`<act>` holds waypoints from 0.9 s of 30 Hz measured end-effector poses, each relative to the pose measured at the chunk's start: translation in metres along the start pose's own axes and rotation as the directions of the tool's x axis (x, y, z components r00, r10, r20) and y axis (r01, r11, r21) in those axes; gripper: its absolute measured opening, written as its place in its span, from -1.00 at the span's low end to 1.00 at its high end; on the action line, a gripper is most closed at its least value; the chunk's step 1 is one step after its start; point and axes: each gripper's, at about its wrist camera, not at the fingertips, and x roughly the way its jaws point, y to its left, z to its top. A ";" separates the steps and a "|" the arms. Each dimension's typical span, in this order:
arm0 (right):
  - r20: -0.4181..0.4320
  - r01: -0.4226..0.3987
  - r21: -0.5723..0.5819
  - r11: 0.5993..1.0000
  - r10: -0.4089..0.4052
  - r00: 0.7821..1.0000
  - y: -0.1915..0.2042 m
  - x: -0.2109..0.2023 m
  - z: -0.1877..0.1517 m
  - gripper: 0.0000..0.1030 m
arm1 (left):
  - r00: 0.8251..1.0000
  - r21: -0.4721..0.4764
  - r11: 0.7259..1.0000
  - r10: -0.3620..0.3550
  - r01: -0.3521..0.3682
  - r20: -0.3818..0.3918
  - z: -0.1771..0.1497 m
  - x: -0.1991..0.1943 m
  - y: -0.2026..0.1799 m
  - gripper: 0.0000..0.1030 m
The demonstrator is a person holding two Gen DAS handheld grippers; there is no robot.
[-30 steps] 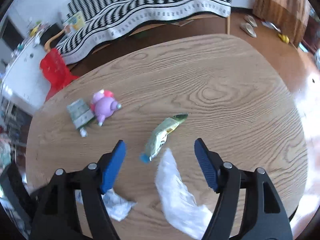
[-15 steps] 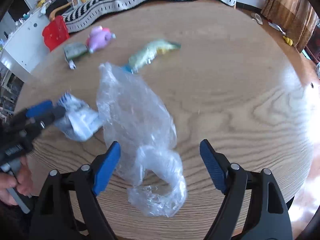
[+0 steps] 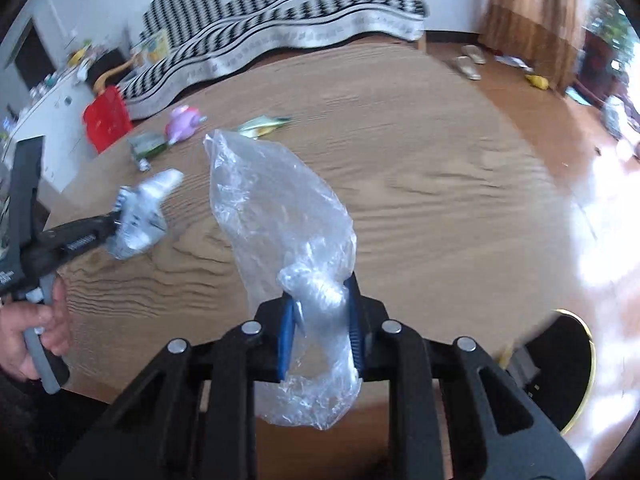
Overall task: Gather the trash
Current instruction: 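Carry blue-white paper and plastic bag over the black bin and open both tools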
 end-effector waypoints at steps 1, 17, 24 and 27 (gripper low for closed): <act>0.019 0.010 0.018 1.000 -0.010 1.000 -0.012 -0.010 -0.002 -0.55 | 1.000 0.006 1.000 -0.007 0.006 0.014 0.001 -0.006 -0.006 -0.88; -0.085 0.320 0.399 0.859 -0.313 0.946 -0.259 -0.080 -0.096 -0.54 | 0.935 0.313 0.889 -0.355 0.335 0.009 -0.032 -0.009 -0.270 -0.88; -0.234 0.389 0.413 0.824 -0.317 0.919 -0.313 -0.055 -0.143 -0.54 | 0.909 0.413 0.816 -0.405 0.406 -0.092 -0.079 0.032 -0.376 -0.88; -0.283 0.395 0.417 0.818 -0.296 0.912 -0.324 -0.043 -0.158 -0.53 | 0.907 0.426 0.804 -0.403 0.415 -0.123 -0.089 0.049 -0.400 -0.88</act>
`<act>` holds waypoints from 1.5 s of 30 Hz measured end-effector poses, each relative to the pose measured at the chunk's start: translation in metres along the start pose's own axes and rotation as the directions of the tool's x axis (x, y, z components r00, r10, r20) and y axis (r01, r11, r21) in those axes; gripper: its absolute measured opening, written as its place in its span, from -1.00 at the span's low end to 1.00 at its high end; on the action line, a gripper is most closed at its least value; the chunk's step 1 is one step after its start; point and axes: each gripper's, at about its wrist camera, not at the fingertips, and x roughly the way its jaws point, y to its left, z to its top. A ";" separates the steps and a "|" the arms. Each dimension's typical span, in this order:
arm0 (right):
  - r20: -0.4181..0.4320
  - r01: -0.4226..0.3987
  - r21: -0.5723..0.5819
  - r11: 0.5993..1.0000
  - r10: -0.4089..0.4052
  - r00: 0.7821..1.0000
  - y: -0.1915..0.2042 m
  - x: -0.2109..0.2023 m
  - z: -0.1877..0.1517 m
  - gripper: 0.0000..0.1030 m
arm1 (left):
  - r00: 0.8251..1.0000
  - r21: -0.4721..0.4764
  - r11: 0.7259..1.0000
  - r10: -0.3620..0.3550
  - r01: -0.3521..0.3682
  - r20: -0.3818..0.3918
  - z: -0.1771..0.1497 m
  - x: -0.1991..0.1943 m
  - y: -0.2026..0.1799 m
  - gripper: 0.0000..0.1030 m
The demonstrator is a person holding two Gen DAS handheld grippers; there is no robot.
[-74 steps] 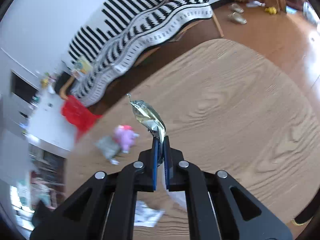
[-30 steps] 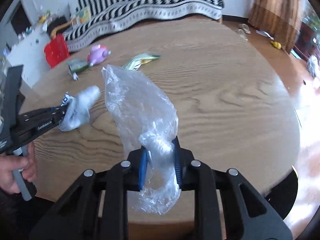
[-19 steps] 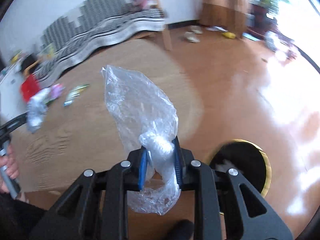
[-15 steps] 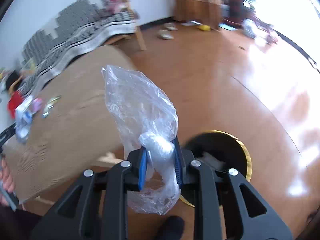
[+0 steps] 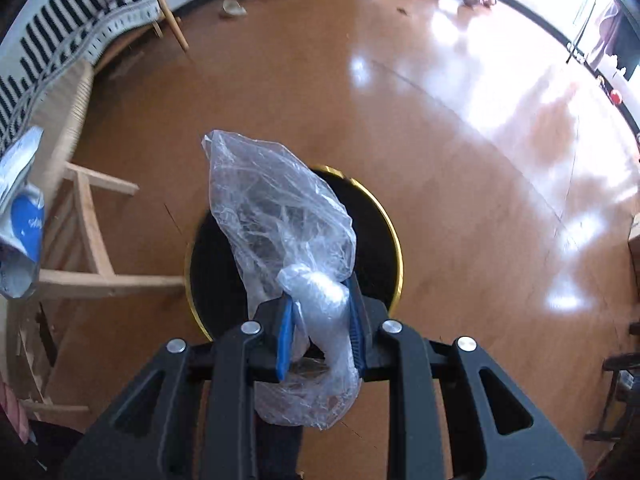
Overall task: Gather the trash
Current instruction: 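Carry blue-white paper and plastic bag over the black bin and open both tools, then move both open tools back over the table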
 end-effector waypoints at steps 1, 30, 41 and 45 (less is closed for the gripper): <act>-0.012 -0.003 0.005 1.000 0.003 1.000 -0.004 0.005 -0.001 -0.53 | 1.000 0.004 1.000 -0.004 0.004 -0.006 0.000 0.007 -0.003 -0.88; 0.069 -0.061 0.166 0.984 0.050 0.996 -0.030 -0.019 0.008 0.38 | 0.993 0.013 0.999 -0.028 0.030 -0.117 -0.002 0.072 -0.018 -0.87; 0.223 -0.113 0.237 0.965 0.059 0.973 -0.026 -0.069 0.019 0.53 | 0.996 0.025 0.998 -0.065 0.066 -0.059 0.005 0.055 -0.021 0.55; 0.240 -0.112 0.161 0.981 0.071 0.968 0.010 -0.080 0.026 0.55 | 0.997 0.000 0.998 -0.065 0.065 -0.037 0.009 0.019 -0.002 0.72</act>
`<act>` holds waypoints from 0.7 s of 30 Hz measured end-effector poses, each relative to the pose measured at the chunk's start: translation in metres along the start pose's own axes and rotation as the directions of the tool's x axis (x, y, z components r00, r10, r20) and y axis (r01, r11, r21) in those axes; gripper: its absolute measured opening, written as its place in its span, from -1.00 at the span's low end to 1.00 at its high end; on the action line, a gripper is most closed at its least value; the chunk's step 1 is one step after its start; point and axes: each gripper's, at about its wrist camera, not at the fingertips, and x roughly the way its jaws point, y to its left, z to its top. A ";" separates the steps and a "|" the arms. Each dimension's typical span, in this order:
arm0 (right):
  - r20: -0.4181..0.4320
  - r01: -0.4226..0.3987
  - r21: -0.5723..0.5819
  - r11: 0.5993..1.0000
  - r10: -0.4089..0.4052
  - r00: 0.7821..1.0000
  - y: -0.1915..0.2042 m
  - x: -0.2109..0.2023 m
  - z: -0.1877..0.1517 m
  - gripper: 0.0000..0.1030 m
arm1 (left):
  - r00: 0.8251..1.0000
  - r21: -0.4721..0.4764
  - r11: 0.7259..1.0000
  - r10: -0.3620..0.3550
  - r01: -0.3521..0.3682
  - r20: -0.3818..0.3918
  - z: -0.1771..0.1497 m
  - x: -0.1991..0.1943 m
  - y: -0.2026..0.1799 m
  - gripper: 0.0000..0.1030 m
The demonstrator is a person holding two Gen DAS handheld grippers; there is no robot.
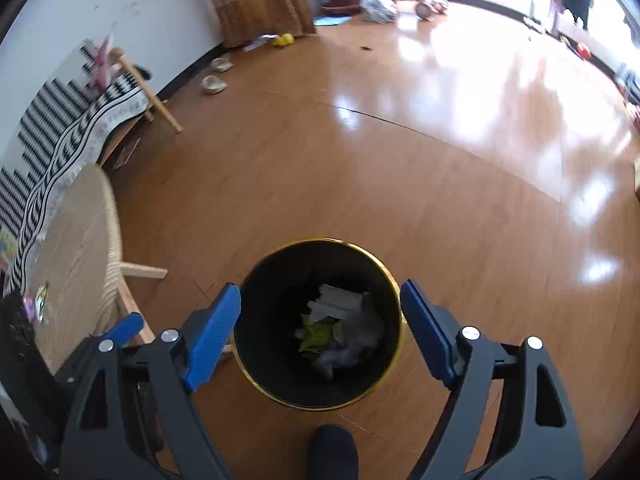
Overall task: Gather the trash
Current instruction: 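Move both open tools back over the table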
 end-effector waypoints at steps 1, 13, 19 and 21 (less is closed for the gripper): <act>0.005 -0.005 -0.021 1.000 0.005 1.000 0.013 -0.002 0.000 0.55 | 1.000 -0.006 1.000 0.005 -0.005 0.008 0.000 -0.011 0.005 0.79; -0.038 -0.188 -0.324 0.927 0.186 0.982 0.238 0.005 -0.026 0.55 | 0.930 -0.301 0.902 0.353 -0.309 0.103 -0.026 -0.179 0.197 0.86; -0.110 -0.268 -0.452 0.851 0.245 0.963 0.351 0.016 -0.061 0.55 | 0.830 -0.524 0.728 0.554 -0.443 0.068 -0.065 -0.256 0.321 0.86; -0.136 -0.293 -0.479 0.827 0.259 0.956 0.382 0.021 -0.069 0.55 | 0.805 -0.599 0.662 0.591 -0.450 0.048 -0.081 -0.278 0.361 0.86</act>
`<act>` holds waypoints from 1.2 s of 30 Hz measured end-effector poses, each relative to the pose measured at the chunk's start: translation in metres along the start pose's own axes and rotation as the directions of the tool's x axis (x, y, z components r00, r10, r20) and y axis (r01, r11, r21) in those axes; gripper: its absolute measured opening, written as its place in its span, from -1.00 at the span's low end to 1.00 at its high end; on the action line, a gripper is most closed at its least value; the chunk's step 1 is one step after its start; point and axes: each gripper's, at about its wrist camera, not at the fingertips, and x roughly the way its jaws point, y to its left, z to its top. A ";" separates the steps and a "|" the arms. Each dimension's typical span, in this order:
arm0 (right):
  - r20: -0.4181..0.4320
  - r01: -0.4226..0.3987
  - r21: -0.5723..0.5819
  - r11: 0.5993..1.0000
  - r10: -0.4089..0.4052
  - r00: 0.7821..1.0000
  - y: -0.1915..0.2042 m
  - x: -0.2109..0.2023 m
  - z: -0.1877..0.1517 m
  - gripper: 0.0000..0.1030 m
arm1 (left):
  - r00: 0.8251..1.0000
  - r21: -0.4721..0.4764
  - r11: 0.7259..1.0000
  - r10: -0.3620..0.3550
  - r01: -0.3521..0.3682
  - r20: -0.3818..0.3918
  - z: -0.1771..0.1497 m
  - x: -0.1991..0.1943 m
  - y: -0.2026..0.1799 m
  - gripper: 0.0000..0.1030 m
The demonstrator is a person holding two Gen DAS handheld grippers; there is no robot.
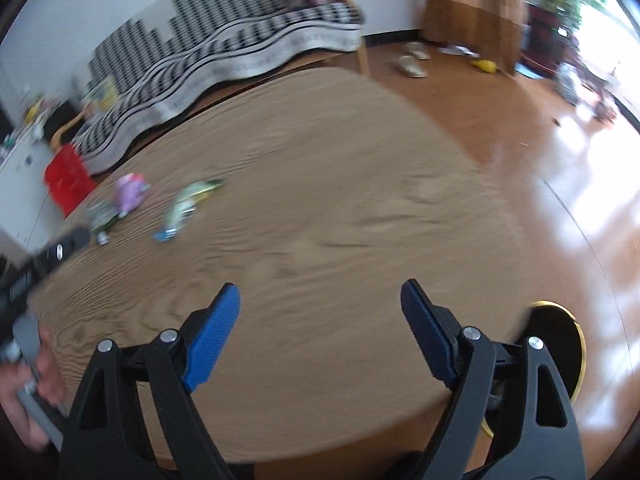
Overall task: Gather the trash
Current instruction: 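Move both open tools back over the table, then grasp white paper strip with left tool while right tool grasps yellow-green wrapper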
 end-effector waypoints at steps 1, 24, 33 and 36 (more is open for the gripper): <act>-0.007 -0.010 -0.013 1.000 0.010 1.000 0.011 0.005 0.001 0.55 | 1.000 -0.033 0.999 0.018 -0.018 -0.001 0.006 0.004 0.017 0.86; -0.076 -0.044 -0.155 0.987 0.032 0.997 0.122 0.101 0.035 0.55 | 0.966 -0.088 0.964 0.242 -0.249 -0.087 0.029 0.101 0.114 0.85; -0.068 -0.019 -0.120 0.993 0.011 0.998 0.133 0.125 0.051 0.55 | 0.974 -0.011 0.975 0.222 -0.222 -0.040 0.027 0.093 0.118 -0.10; -0.055 0.005 -0.135 0.991 -0.012 0.998 0.141 0.131 0.054 0.47 | 0.977 -0.006 0.978 0.207 -0.208 -0.054 0.027 0.090 0.120 -0.79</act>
